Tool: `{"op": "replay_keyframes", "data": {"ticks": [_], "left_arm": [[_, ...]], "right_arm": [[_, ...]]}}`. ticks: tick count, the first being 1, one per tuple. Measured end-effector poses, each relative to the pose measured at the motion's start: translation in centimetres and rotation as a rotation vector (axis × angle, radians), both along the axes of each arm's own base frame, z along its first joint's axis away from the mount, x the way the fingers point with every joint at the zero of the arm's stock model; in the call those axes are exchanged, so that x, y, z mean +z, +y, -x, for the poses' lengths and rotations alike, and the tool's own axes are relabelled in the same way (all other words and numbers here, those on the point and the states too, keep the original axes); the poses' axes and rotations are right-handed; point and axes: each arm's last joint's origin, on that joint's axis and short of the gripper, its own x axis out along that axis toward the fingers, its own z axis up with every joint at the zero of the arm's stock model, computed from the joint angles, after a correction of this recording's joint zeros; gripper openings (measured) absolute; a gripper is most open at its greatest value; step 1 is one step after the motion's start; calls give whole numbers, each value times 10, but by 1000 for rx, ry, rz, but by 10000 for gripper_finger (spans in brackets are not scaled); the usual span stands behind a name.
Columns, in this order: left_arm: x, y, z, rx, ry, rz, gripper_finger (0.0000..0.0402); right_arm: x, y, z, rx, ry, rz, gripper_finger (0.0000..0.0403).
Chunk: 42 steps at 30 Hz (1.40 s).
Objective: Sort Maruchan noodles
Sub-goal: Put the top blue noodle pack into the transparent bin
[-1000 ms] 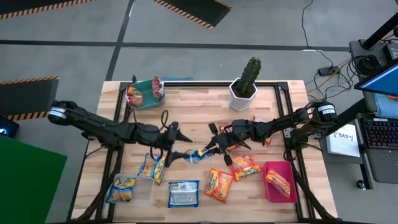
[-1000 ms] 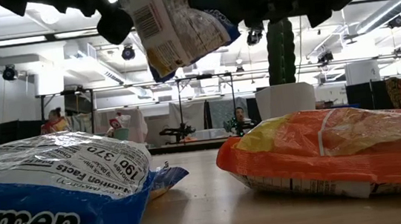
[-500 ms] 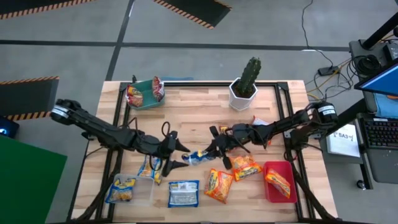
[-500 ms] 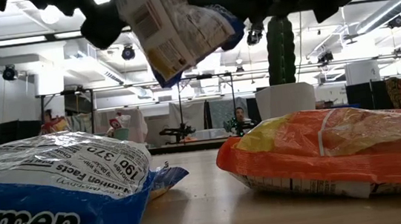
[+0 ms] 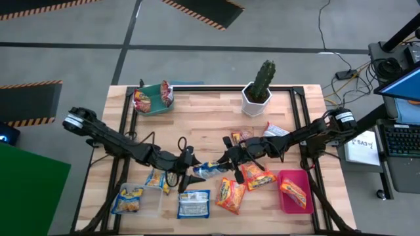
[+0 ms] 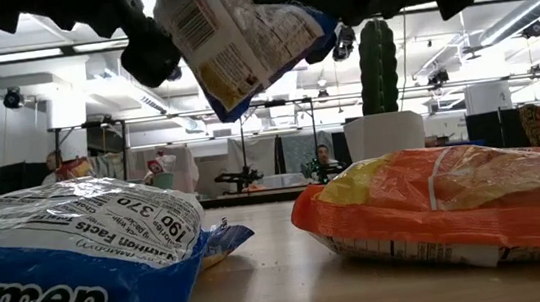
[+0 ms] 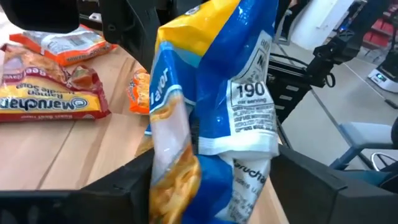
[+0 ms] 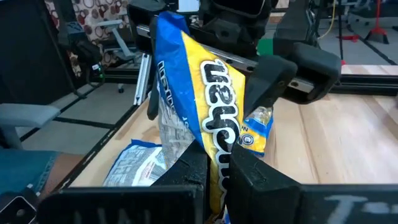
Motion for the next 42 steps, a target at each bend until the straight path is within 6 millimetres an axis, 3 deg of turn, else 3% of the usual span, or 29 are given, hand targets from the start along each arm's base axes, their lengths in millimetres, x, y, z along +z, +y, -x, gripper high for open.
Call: {"op": "replay_keyframes", "data": {"ticks": [9, 17, 23, 29, 36, 39, 42], "left_arm": [[-6, 0, -2, 53, 20, 3, 123], [-2, -1, -3, 53, 13, 6, 29], [0, -1, -3, 50, 8, 32, 22], [15, -11, 8, -8, -26, 94, 20], [47, -25, 25, -59, -98, 195, 17], [71, -32, 25, -85, -135, 204, 17], [89, -41, 29, -107, 1, 159, 17]], "right_arm": [[-3, 0, 0, -30, 19, 44, 28], [-3, -1, 0, -37, 17, 47, 87], [4, -2, 3, -45, 4, 44, 154], [36, -15, 21, -114, -32, 42, 198], [79, -33, 59, -457, -74, 80, 192], [87, -35, 70, -469, -81, 90, 179], [89, -35, 73, -452, -75, 96, 167]]}}
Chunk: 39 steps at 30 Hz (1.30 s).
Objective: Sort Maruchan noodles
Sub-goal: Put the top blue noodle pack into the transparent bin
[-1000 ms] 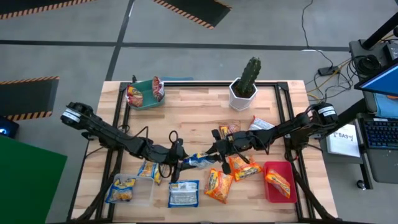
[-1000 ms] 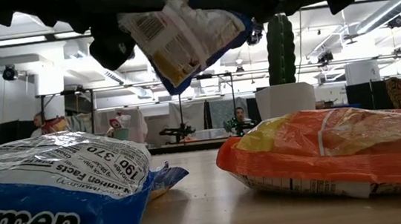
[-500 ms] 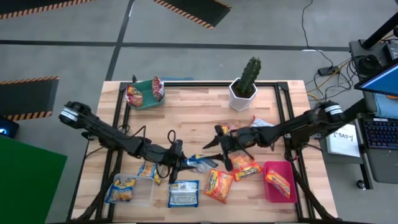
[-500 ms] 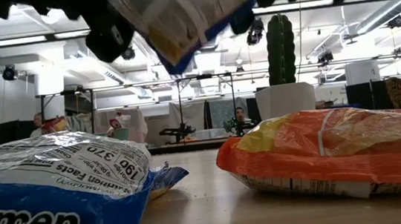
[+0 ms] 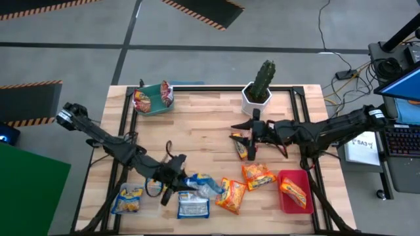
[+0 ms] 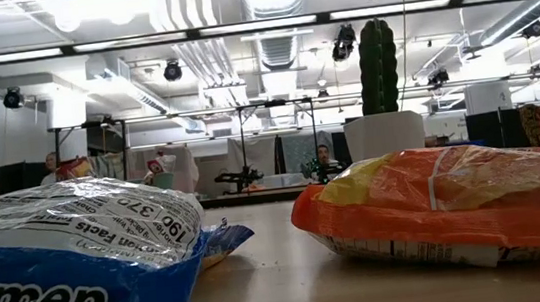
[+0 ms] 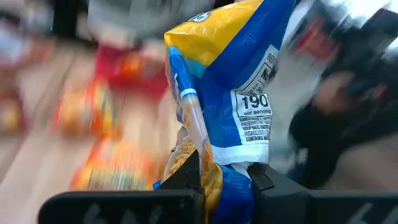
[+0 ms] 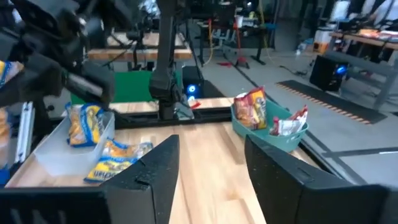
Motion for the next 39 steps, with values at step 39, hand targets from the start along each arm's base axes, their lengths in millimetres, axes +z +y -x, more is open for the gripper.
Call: {"op": "replay_keyframes", "data": {"ticks": [39], "left_arm": [[-57, -137, 107, 230, 1092, -374, 19]], "right_arm": [[-38, 5, -24, -9, 164, -49, 100]]}}
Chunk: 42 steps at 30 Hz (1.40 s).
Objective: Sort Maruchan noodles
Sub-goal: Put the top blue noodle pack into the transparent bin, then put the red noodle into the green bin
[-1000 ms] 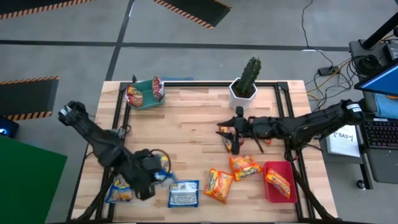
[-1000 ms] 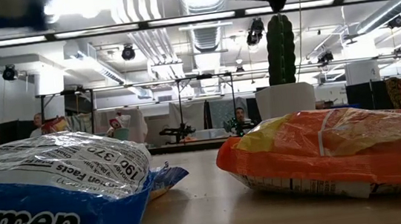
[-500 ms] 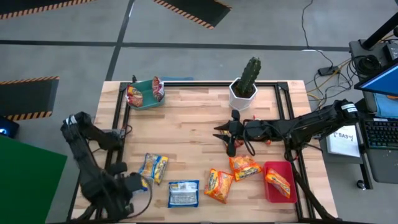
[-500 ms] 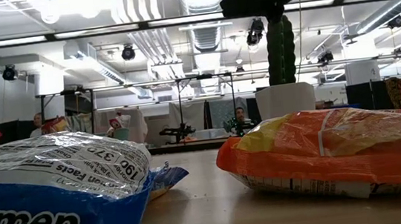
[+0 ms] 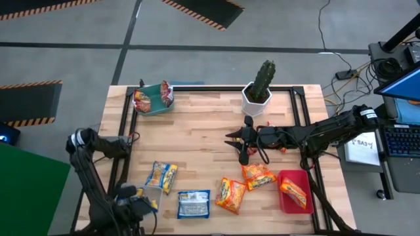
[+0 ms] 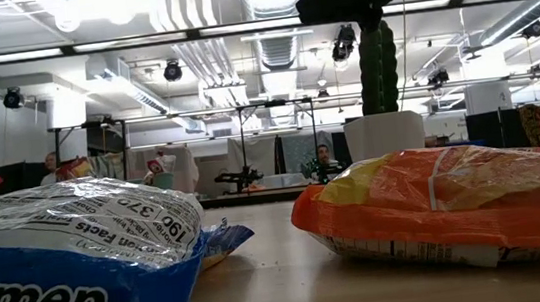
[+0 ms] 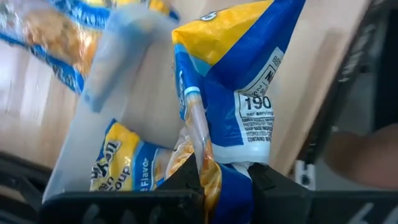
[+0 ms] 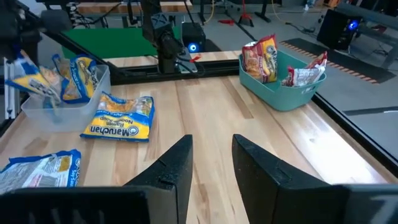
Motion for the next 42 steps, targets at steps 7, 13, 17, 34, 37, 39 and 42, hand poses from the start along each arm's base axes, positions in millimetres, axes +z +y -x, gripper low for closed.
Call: {"op": "replay_keyframes", "data": {"ticks": [7, 13, 17, 34, 37, 39, 42], "left_arm": [[-19, -13, -4, -28, 90, -23, 40], [-17, -17, -5, -19, 101, -24, 88], [-9, -15, -2, 2, 173, -22, 123], [56, -2, -19, 23, 65, -83, 148], [61, 1, -27, 32, 8, -89, 139], [59, 2, -29, 17, -4, -95, 130], [49, 2, -30, -24, 12, -108, 111]], "right_arm": [[0, 0, 0, 0, 0, -2, 100], [0, 0, 0, 0, 0, -2, 99], [0, 0, 0, -1, -1, -5, 102], [48, -4, 23, -20, -140, -3, 66], [59, -7, 37, -29, -153, 1, 47], [60, -7, 42, -23, -143, 1, 36], [51, -4, 44, -8, -87, -1, 22]]}}
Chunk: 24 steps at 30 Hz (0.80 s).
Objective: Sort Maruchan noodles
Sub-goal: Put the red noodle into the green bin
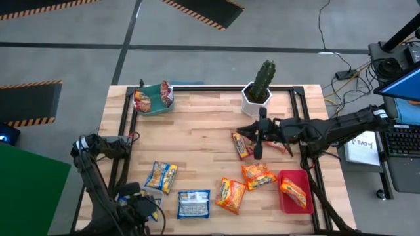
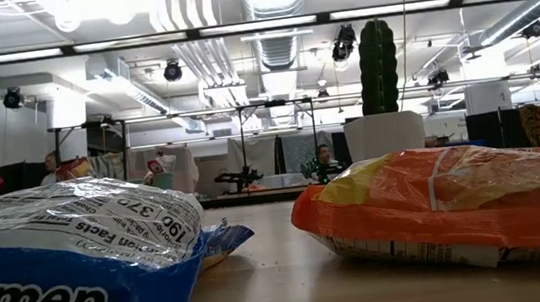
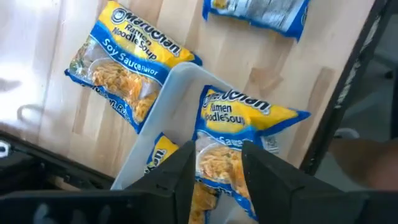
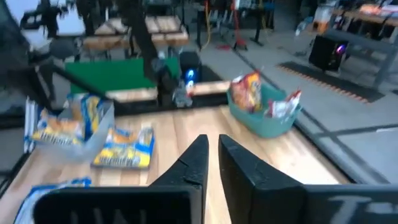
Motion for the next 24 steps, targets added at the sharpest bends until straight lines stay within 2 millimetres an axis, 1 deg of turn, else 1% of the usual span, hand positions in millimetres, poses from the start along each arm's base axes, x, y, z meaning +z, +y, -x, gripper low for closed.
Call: {"op": "replay_keyframes", "data": {"ticks": [3, 7, 10, 14, 17, 20, 24], "left_arm": [[-12, 2, 0, -21, 19, -33, 87], [-33, 11, -3, -25, 60, -89, 54], [-51, 20, -6, -35, 94, -132, 31], [-81, 28, -12, -60, 124, -119, 6], [-101, 33, -14, -70, 161, -67, 2], [-115, 43, -9, -53, 200, -114, 1], [-124, 60, -3, -61, 270, -210, 0]], "right_arm": [[-14, 1, -4, 0, 51, -8, 14], [-28, 3, -13, -8, 101, -20, 11], [-36, 4, -19, -8, 133, -16, 12], [-43, 5, -25, -9, 156, -13, 13], [-44, 5, -26, -13, 158, -28, 13], [-45, 5, -26, -13, 161, -26, 13], [-44, 5, -26, -14, 158, -20, 13]]}}
